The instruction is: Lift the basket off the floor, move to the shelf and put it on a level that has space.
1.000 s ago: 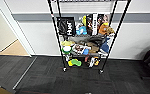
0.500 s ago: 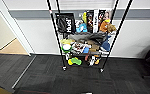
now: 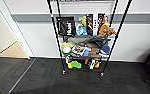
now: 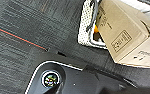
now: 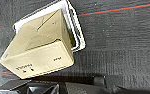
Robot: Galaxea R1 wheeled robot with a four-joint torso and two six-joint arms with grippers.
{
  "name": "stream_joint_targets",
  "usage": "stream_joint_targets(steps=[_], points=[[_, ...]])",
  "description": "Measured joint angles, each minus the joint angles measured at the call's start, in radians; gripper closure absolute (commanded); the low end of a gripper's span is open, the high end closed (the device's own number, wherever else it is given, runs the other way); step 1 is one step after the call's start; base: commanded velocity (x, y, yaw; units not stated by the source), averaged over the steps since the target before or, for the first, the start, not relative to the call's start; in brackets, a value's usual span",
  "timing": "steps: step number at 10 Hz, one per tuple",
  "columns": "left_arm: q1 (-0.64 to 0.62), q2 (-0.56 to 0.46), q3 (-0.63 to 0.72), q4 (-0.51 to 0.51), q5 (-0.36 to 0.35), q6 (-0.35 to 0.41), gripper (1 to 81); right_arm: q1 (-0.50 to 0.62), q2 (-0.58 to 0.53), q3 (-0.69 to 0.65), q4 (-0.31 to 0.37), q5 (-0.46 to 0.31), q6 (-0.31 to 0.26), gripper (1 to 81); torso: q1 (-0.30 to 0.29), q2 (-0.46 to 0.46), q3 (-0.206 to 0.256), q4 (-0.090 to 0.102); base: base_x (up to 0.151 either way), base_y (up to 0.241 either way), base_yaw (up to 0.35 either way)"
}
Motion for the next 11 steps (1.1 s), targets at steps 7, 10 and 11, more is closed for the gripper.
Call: stream_joint_targets(steps=[7,10,11], points=[[-0.051,0.004,0.0,-0.013,0.051,0.0,1.0,0.026,0.002,0.003,0.011,-0.005,0.001,1.0,0.135,-0.214,-0.146,0.0,0.0,0.0,0.0],[-0.12,-0.003,0.0,-0.013,0.078,0.0,1.0,0.067,0.003,0.011,0.039,-0.008,0.003,1.0,0.2,-0.315,-0.241,0.0,0.0,0.0,0.0],[-0.135,-0.003,0.0,-0.013,0.094,0.0,1.0,0.076,0.005,0.012,0.044,-0.009,0.003,1.0,0.216,-0.342,-0.263,0.0,0.0,0.0,0.0]])
